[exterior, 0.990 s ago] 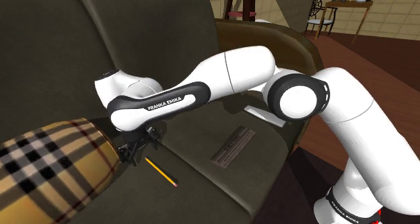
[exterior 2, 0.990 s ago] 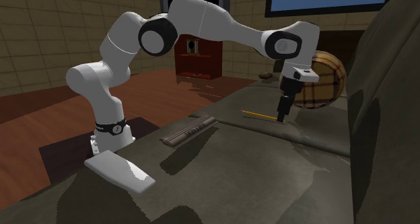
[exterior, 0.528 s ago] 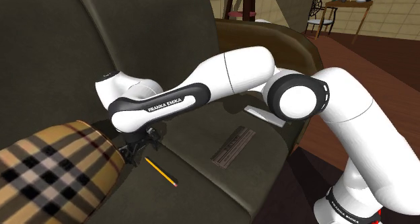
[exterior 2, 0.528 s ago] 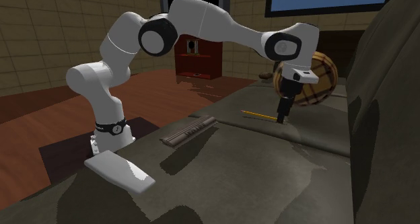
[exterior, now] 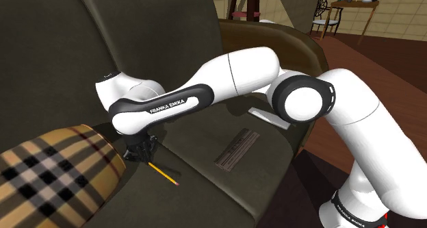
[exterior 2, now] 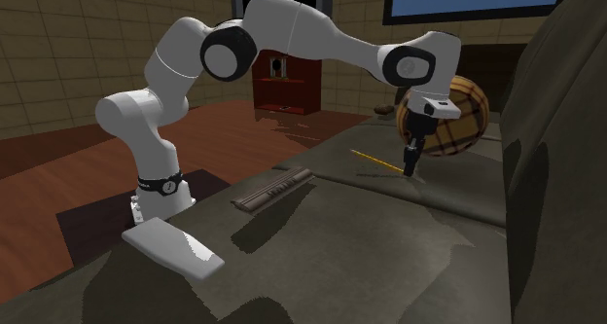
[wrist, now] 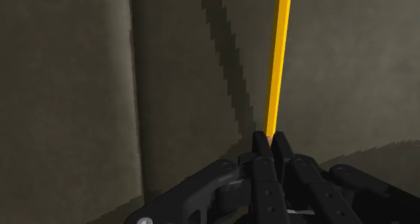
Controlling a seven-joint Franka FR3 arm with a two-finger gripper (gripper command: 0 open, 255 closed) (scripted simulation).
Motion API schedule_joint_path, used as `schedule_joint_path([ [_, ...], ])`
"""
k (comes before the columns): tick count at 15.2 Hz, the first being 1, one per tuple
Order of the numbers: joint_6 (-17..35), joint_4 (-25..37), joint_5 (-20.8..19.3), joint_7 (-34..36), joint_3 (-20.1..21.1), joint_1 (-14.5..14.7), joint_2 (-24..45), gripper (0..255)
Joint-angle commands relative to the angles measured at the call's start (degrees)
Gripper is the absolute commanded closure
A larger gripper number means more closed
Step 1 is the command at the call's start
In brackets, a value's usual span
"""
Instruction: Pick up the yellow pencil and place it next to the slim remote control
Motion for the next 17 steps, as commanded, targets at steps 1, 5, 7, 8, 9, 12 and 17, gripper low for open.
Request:
schedule_joint_path([
  [1, -0.08, -0.23, -0.07, -0.01, -0.15, -0.13, 0.12, 255],
  [5, -2.02, 1.26, 0.14, -0.16, -0.02, 0.03, -0.38, 255],
  [7, -3.37, 2.39, 0.25, -0.28, 0.05, 0.18, -0.65, 255],
  [8, -4.06, 3.00, 0.30, -0.33, 0.08, 0.26, -0.76, 255],
  [9, -4.77, 3.64, 0.35, -0.39, 0.11, 0.35, -0.85, 255],
  [12, -6.97, 5.77, 0.46, -0.58, 0.17, 0.69, -0.99, 255],
  [17, -11.01, 10.21, 0.53, -0.93, 0.16, 1.49, -0.75, 255],
])
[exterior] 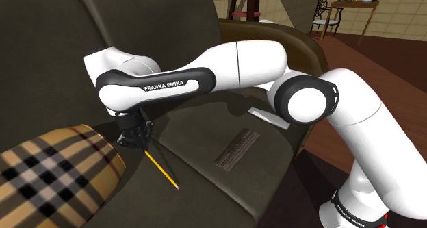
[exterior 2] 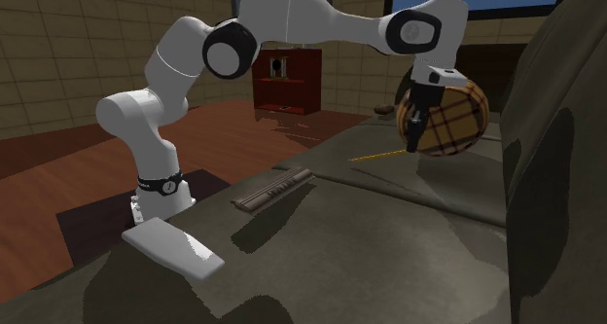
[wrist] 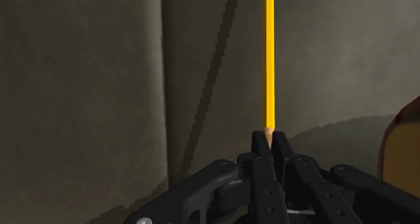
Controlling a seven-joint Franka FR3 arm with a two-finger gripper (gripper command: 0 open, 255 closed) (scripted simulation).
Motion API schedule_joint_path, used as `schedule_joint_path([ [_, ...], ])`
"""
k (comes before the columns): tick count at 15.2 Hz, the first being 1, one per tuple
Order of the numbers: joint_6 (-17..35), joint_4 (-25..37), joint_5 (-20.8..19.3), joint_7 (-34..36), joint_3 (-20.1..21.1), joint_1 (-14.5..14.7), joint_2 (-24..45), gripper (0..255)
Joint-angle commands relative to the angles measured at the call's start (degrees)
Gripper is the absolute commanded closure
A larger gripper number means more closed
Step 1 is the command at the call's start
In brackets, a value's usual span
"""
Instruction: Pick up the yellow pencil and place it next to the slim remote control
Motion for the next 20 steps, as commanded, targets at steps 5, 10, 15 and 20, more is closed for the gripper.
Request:
schedule_joint_path([
  [5, 1.95, -8.38, 1.22, -1.16, 0.75, -3.73, -6.24, 255],
  [10, 8.99, -26.65, 4.10, -5.13, 1.50, -11.67, -17.63, 255],
  [15, 13.51, -39.42, 6.98, -10.67, 1.09, -17.94, -26.55, 255],
  [20, 16.61, -49.22, 9.59, -17.15, -0.26, -23.14, -34.04, 255],
])
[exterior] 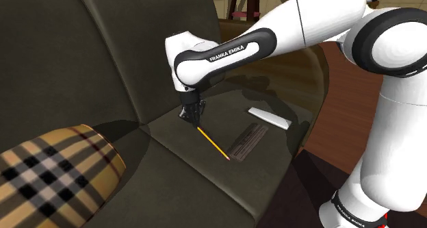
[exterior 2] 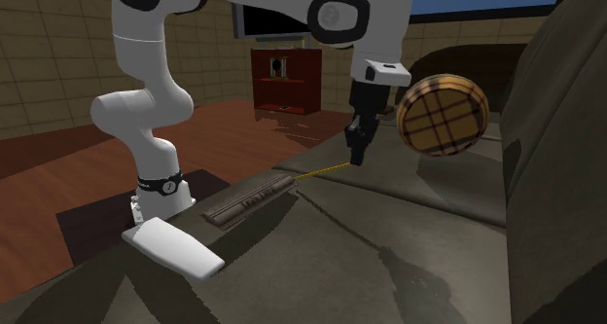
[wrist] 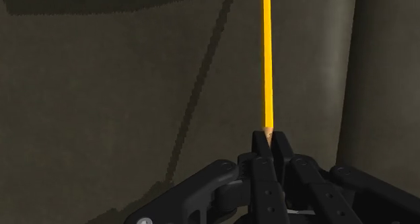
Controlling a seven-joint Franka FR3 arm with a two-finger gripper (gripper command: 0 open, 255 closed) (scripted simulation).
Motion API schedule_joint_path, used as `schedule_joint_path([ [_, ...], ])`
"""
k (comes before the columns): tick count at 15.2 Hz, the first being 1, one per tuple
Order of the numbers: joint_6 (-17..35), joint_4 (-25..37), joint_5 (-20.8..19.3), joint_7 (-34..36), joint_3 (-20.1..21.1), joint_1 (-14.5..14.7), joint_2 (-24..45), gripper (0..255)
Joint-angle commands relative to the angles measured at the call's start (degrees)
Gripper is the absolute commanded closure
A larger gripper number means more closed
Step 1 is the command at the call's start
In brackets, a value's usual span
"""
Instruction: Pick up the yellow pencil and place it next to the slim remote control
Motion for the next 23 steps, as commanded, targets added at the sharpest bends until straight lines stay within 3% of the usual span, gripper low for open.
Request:
schedule_joint_path([
  [1, 1.03, -3.66, 1.06, -2.86, -0.69, -1.99, -3.00, 255],
  [12, 4.52, -17.31, 3.91, -18.47, -6.95, -10.50, -14.35, 255],
  [23, 6.20, -22.86, 2.89, -33.73, -15.19, -17.97, -18.99, 255],
])
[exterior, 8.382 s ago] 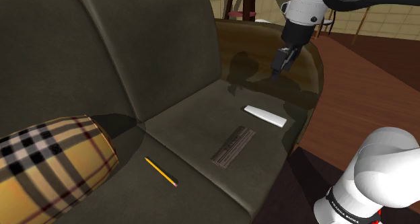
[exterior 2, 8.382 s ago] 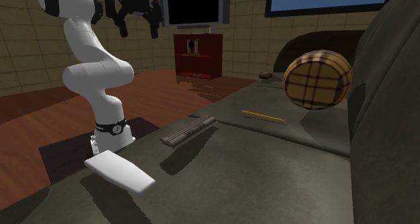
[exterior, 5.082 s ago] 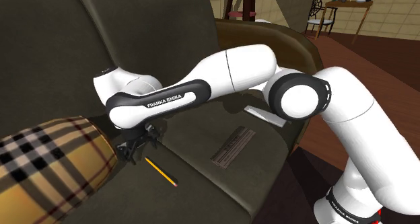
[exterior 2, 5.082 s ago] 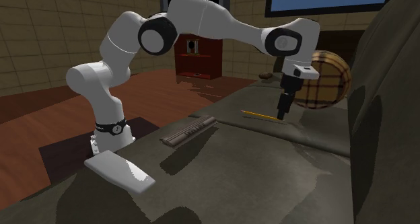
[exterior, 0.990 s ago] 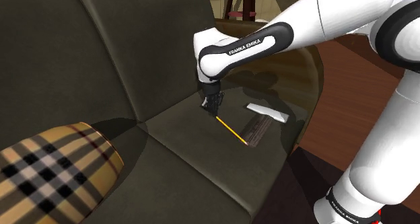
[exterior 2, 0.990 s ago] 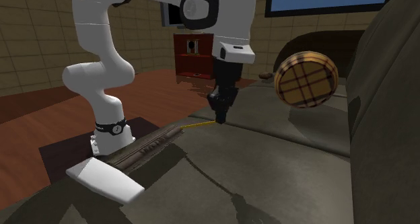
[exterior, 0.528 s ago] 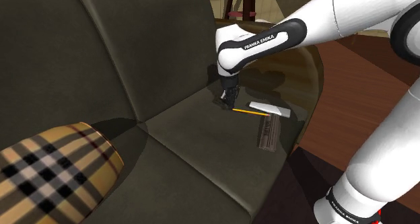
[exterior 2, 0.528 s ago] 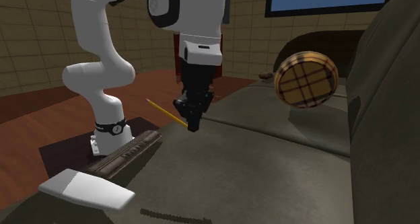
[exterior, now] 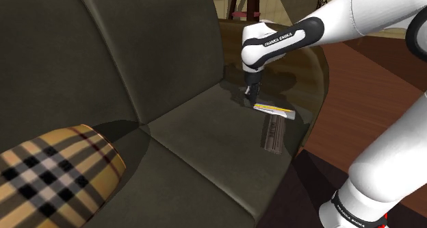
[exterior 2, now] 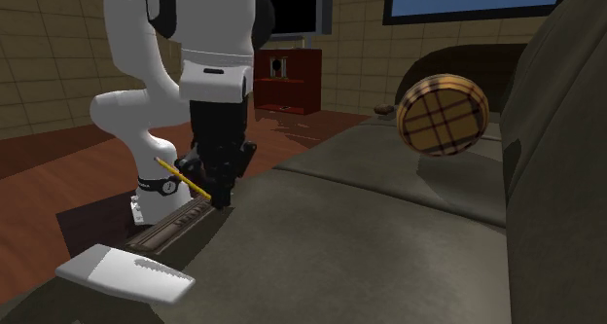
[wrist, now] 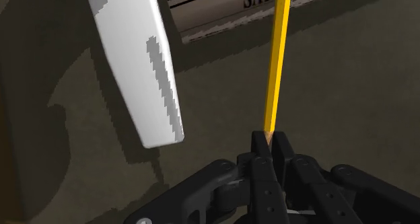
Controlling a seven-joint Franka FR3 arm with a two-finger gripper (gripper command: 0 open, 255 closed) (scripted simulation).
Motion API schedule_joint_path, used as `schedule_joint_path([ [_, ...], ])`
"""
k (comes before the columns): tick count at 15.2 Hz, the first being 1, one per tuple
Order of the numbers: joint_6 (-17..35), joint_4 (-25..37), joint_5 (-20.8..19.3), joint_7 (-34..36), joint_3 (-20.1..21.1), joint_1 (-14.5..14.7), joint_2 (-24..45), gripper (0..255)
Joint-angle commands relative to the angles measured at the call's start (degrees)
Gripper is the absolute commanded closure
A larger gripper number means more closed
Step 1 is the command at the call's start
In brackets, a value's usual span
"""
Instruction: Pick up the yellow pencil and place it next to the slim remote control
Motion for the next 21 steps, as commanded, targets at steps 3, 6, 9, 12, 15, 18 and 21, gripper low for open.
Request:
schedule_joint_path([
  [3, 0.34, 0.01, -0.85, -5.46, -3.10, -2.70, 0.05, 255],
  [6, 0.61, 0.44, -1.49, -9.48, -5.41, -4.72, 0.49, 255],
  [9, 0.83, 1.46, -2.07, -13.47, -7.68, -6.73, 1.42, 255],
  [12, 0.96, 3.06, -2.51, -17.45, -9.88, -8.72, 2.84, 255],
  [15, 0.99, 5.25, -2.77, -21.41, -11.97, -10.69, 4.72, 255],
  [18, 2.43, 5.84, -2.84, -23.59, -13.14, -11.85, 6.56, 255],
  [21, 4.64, 4.53, -2.87, -23.44, -13.16, -11.88, 7.46, 255],
])
